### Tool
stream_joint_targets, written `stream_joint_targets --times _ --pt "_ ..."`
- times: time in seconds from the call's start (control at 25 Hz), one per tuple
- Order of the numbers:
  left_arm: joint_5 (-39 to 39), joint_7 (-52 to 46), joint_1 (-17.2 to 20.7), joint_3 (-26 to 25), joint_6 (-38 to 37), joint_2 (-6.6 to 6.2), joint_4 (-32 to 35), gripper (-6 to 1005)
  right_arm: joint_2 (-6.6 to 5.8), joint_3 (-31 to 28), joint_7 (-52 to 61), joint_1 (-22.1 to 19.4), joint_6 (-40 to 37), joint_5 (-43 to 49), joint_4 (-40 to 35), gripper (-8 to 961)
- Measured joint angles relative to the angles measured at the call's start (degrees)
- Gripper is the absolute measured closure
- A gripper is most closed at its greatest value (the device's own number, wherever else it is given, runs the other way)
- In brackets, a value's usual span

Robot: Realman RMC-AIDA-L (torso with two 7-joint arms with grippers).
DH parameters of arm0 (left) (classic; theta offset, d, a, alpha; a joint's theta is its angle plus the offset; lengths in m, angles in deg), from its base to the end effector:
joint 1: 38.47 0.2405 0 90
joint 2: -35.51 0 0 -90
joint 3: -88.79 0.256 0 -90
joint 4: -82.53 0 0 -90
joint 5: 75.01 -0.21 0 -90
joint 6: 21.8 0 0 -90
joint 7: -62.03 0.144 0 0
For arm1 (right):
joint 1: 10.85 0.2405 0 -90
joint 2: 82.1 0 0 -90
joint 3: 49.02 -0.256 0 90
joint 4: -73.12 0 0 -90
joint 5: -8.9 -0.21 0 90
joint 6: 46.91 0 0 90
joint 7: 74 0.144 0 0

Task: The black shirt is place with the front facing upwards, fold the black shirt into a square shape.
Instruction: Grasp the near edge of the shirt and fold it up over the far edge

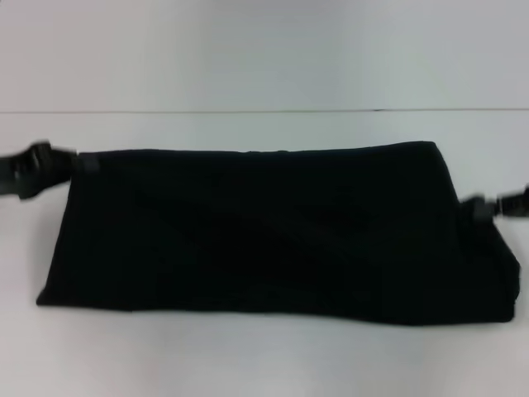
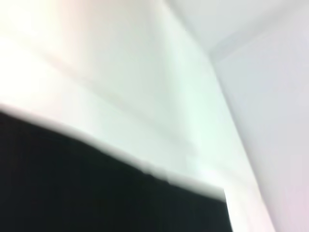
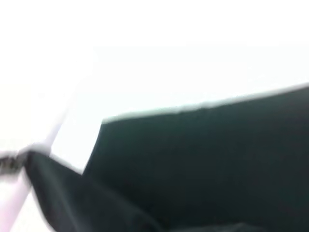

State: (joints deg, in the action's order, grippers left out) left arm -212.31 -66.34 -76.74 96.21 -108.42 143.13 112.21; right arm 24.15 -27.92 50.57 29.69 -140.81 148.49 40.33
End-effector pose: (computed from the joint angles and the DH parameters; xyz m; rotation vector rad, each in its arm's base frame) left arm -0.3124 0.3723 0.0932 -2.0209 -1.8078 -0.8390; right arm 0.2886 0.3690 0.0877 -2.3943 1.6535 0.4876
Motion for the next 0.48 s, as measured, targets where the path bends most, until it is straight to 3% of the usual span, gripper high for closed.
stream_joint_targets --times 0.16,0.28,0.32,0.36,0.48 --pt "5.8 2.54 -0.05 0.2 8.18 2.28 -0.67 966 0.53 -0.74 0.87 -0.24 9.27 -6.63 3.5 929" --pt "8.3 5.81 -0.72 0.19 12.67 4.05 -1.76 966 2.48 -0.53 -1.45 0.23 17.21 -12.38 5.93 928" --pt "9.01 6.76 -0.91 0.19 13.84 4.53 -1.92 966 2.48 -0.53 -1.45 0.23 17.21 -12.38 5.93 928" --pt "9.59 7.35 -1.09 0.19 14.71 4.94 -1.99 966 3.81 -0.52 -3.16 0.35 20.33 -14.82 6.06 928" --pt "11.85 8.89 -1.42 0.22 17.52 5.8 -2.0 966 4.71 -0.53 -4.66 0.38 23.0 -16.78 6.07 928"
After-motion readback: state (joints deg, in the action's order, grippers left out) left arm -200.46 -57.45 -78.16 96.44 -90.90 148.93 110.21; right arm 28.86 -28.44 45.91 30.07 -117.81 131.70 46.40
